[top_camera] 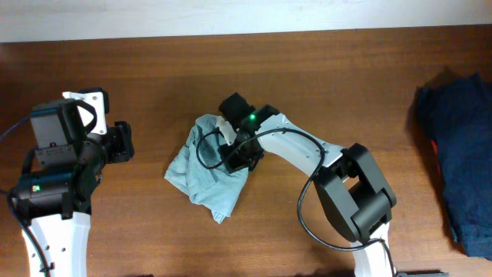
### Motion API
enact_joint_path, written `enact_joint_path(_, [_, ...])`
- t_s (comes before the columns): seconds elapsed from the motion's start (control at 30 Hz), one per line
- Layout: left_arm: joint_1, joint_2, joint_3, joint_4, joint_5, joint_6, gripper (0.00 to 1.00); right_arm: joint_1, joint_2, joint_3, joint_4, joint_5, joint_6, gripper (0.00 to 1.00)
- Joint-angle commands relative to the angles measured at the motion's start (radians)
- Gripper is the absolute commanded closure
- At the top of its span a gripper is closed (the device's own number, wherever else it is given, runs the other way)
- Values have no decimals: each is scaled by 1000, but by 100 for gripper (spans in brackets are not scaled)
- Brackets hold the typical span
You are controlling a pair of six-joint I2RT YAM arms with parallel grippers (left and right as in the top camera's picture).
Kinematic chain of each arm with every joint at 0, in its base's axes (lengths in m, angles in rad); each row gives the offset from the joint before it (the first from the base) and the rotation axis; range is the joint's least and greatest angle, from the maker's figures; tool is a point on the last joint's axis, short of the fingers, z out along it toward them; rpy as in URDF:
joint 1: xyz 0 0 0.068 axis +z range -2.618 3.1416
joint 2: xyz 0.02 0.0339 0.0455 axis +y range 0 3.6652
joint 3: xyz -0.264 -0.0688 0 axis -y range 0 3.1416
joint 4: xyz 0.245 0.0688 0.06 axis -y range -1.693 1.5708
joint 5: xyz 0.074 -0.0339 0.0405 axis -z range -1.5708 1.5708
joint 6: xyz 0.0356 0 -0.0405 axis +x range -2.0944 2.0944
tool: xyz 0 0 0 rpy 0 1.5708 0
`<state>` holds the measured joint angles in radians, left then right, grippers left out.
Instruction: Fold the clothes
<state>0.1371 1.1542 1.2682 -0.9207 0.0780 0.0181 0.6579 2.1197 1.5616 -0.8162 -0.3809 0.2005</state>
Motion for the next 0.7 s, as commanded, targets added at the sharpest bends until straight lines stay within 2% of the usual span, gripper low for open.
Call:
enact_joint_path(0.0, [3,-2,16,3,7,12,40,65,39,10,44,-22,26,96])
enact_joint_path(0.1, [3,-2,16,3,8,12,40,114,46,10,126,-57,22,96])
enact_joint_path(0.27, [3,-2,16,3,8,12,40,136,35,40,290,-180,-80,96])
enact_joint_path(0.43, [3,-2,16,2,8,12,40,98,35,86,443,-236,-52,96])
enact_joint_path(0.53, [3,-2,16,-8,8,12,40,37,29,143,345,-232,-2,96])
enact_joint_path(0.6, [3,-1,16,-25,30,12,36,-43,24,238,137,-185,-1,96])
enact_joint_path(0.63, [2,-1,16,-28,70,17,36,-69,24,276,60,-178,-7,96])
enact_joint_path(0.67, [-3,6,14,-31,195,84,37,-116,24,333,-68,-155,-21,96])
